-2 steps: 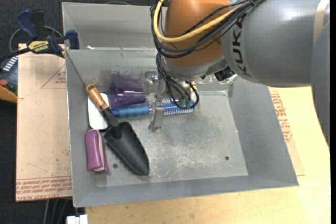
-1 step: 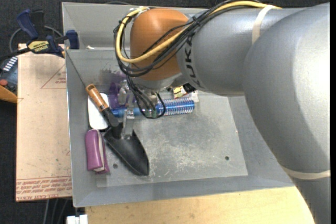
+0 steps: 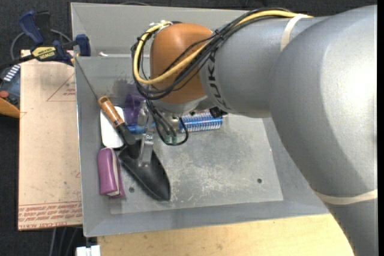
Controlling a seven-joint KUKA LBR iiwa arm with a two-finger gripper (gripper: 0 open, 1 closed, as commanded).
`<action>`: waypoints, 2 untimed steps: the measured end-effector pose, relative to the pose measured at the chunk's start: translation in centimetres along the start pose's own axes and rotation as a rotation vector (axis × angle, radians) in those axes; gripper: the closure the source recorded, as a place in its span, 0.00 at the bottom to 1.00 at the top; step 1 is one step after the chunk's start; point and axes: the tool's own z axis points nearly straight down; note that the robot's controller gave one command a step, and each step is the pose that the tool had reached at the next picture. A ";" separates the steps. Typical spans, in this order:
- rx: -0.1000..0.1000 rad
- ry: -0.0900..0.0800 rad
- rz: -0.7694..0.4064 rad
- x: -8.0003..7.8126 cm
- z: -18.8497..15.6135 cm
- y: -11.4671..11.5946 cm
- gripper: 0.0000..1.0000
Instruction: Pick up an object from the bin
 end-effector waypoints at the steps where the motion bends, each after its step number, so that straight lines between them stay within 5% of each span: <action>1: -0.003 0.001 -0.104 -0.6 4.8 2.0 0.00; 2: 0.001 -0.036 -0.287 7.0 4.9 1.0 0.00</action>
Offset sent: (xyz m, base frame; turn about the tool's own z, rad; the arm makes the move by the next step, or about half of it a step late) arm -0.0811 0.0238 -0.0552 -0.3051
